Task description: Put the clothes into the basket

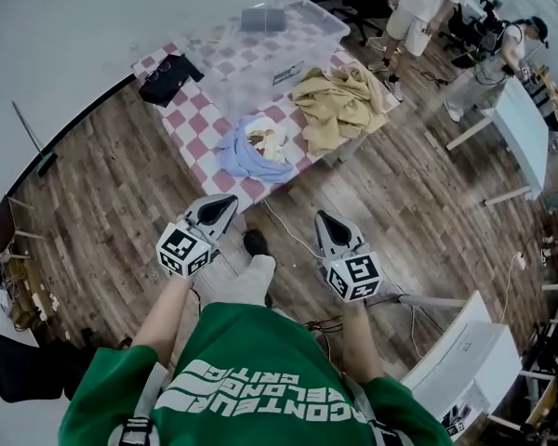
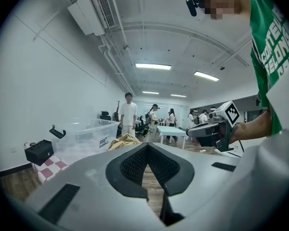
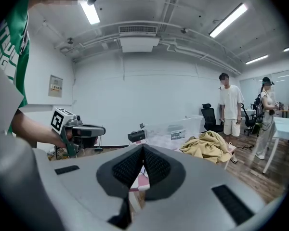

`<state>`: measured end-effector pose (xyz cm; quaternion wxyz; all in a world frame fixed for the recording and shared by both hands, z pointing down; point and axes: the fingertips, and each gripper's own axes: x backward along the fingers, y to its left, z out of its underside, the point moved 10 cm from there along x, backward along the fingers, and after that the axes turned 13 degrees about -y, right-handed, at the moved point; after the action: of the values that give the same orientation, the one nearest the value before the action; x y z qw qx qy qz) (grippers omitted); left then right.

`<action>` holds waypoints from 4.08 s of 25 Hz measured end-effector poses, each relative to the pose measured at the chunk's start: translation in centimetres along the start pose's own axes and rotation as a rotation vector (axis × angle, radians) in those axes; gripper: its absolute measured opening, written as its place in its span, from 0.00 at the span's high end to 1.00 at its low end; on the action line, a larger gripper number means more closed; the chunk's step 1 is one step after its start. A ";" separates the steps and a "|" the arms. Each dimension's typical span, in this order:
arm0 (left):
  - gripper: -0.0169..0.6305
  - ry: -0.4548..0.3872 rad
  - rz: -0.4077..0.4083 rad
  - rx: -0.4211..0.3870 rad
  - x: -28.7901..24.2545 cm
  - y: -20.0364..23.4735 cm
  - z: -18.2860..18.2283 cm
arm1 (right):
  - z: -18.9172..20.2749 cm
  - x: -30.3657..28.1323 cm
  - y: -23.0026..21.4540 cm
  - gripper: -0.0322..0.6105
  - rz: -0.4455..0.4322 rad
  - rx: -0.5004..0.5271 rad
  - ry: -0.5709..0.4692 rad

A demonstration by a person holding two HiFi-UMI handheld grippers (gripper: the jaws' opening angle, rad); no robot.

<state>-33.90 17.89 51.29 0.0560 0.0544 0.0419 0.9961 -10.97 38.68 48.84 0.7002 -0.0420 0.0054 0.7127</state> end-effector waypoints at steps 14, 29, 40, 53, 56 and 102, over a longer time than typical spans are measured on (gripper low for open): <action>0.97 -0.007 -0.091 0.071 -7.9 9.3 2.5 | 0.0 -12.0 -8.2 0.94 -0.112 -0.006 0.060; 0.97 0.005 -0.184 0.114 -11.1 17.3 4.7 | 0.5 -25.0 -12.0 0.94 -0.245 0.011 0.143; 0.97 0.029 -0.227 0.131 -10.2 18.3 5.6 | 1.5 -28.1 -12.4 0.94 -0.299 0.012 0.186; 0.97 0.047 -0.281 0.113 -11.3 18.4 6.9 | 3.0 -31.4 -14.1 0.94 -0.394 0.005 0.201; 0.97 0.056 -0.288 0.111 -11.9 18.7 7.1 | 3.2 -32.4 -14.6 0.94 -0.413 0.005 0.206; 0.38 0.703 -0.214 0.365 -17.6 23.5 27.9 | 26.8 -40.7 -10.5 0.36 -0.648 0.250 0.761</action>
<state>-15.84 -5.22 79.18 0.1312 -0.2849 0.2400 0.9187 -1.26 0.10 78.86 0.8332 -0.2138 0.3316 0.3875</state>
